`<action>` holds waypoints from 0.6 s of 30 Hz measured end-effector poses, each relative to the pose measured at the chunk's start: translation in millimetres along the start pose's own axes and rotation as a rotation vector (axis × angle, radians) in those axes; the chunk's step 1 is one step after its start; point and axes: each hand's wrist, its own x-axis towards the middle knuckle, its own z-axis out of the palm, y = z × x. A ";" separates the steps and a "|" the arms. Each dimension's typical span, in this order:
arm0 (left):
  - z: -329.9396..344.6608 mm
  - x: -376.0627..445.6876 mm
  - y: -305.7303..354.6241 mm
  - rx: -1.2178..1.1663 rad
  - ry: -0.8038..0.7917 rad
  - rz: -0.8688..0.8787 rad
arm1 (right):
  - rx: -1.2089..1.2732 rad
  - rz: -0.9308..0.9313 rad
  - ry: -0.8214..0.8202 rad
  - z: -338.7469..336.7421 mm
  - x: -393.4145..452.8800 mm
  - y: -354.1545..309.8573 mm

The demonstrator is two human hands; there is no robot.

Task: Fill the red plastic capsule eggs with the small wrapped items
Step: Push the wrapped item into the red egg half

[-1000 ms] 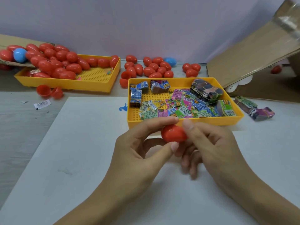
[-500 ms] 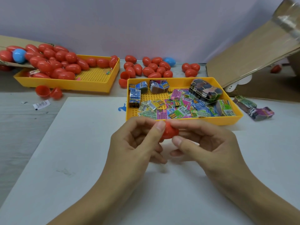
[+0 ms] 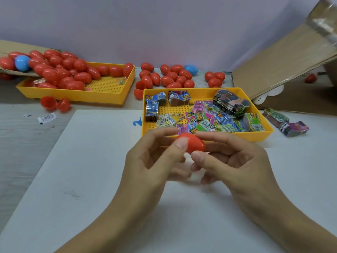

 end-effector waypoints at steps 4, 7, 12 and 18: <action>4.0 1.2 6.2 -0.034 -0.001 -0.075 | -0.055 -0.065 -0.010 1.8 -0.1 2.2; 5.1 -0.9 6.2 -0.010 0.024 -0.030 | -0.044 -0.069 -0.031 1.3 -0.9 1.8; 4.4 -4.8 4.1 0.016 -0.045 0.069 | 0.046 0.037 0.013 -1.2 1.1 -2.7; 3.2 -3.7 -2.2 0.149 -0.148 0.143 | -0.067 0.085 -0.033 -1.8 2.3 -1.8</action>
